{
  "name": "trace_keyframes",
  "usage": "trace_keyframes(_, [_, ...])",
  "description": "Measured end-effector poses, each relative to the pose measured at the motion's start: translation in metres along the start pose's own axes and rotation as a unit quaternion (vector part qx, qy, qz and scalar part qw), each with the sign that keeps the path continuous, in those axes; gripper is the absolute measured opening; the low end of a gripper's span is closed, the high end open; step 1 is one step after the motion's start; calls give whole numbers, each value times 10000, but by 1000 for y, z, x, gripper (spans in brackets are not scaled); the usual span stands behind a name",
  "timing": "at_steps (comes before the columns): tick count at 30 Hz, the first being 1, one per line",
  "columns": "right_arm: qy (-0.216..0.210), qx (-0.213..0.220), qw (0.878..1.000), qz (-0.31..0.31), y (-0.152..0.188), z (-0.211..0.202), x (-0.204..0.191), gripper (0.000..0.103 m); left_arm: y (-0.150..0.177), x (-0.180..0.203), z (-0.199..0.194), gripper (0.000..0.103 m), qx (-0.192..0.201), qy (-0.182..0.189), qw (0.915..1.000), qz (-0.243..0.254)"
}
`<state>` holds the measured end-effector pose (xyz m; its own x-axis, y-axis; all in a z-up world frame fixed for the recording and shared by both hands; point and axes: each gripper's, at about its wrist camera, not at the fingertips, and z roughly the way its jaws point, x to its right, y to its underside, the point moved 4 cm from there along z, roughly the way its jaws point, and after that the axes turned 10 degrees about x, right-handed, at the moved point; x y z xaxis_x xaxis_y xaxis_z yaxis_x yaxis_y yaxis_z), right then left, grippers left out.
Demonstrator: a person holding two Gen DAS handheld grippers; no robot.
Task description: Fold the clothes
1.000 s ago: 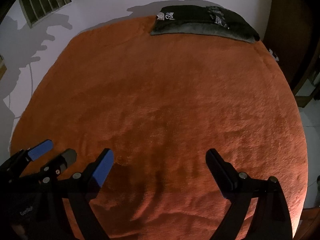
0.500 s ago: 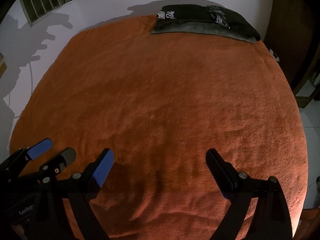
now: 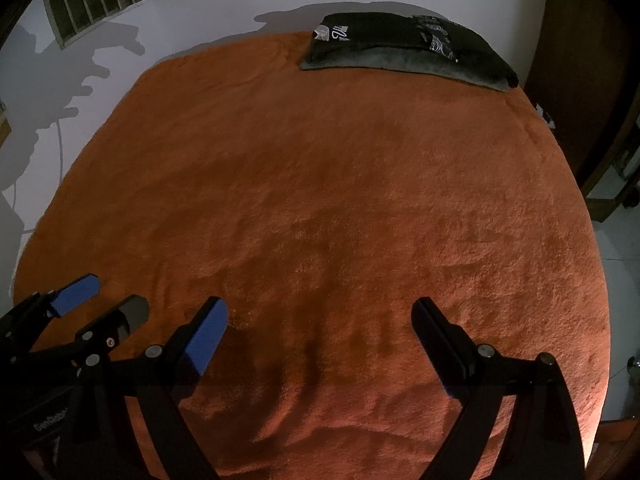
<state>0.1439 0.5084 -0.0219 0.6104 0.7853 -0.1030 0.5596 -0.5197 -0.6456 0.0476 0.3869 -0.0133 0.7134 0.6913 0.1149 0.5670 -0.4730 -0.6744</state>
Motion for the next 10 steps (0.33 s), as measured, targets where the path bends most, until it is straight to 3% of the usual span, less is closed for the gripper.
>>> trace_keyframes(10, [131, 86, 9998, -99, 0, -1, -1, 93, -1, 7, -2, 76, 37, -31, 9999, 132])
